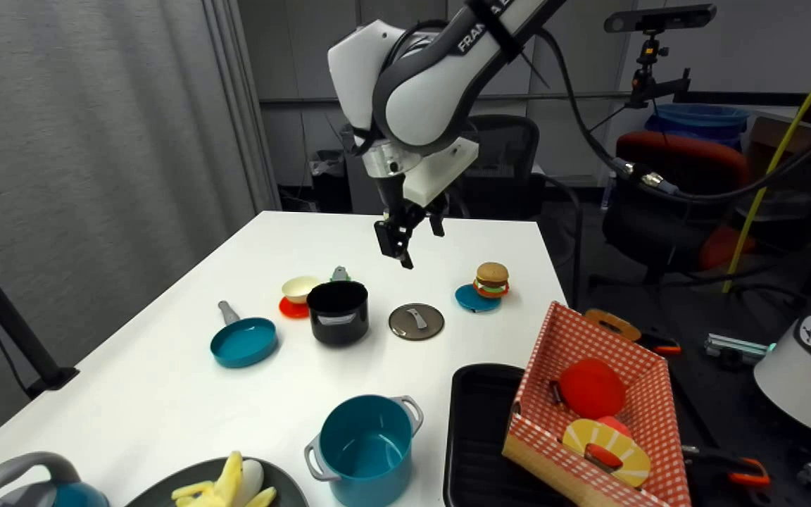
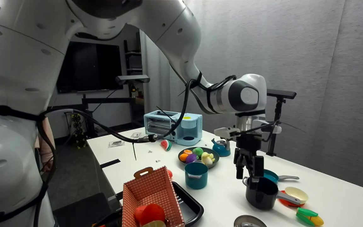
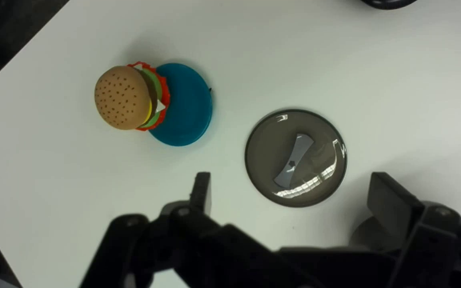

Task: Pick up the lid from the table and put it on the black pot

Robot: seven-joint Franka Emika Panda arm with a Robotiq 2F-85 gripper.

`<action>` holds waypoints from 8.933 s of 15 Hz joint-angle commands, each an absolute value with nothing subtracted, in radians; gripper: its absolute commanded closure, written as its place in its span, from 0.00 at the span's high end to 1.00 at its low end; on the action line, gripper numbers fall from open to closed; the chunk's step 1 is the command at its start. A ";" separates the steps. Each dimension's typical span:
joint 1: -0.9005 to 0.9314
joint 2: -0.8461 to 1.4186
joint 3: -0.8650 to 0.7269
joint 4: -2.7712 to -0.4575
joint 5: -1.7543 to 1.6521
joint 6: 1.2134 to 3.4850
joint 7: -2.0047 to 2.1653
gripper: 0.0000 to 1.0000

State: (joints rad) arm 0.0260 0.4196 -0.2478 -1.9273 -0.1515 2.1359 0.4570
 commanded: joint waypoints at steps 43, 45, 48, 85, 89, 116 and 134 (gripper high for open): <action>-0.080 0.949 -0.205 -1.465 -0.050 1.945 0.501 0.74; -0.076 0.951 -0.206 -1.465 -0.049 1.947 0.511 0.58; -0.073 0.953 -0.206 -1.464 -0.048 1.951 0.525 0.35; 0.039 0.784 -0.345 -1.659 -0.225 2.200 0.638 0.04; 0.054 0.650 -0.377 -1.742 -0.316 2.203 0.621 0.04; 0.067 0.698 -0.181 -1.590 -0.512 2.158 0.260 0.04; 0.070 0.945 -0.192 -1.295 -0.488 2.131 0.094 0.04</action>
State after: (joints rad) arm 0.0650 0.8926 -0.1831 -1.3758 -0.4874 2.1599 0.1293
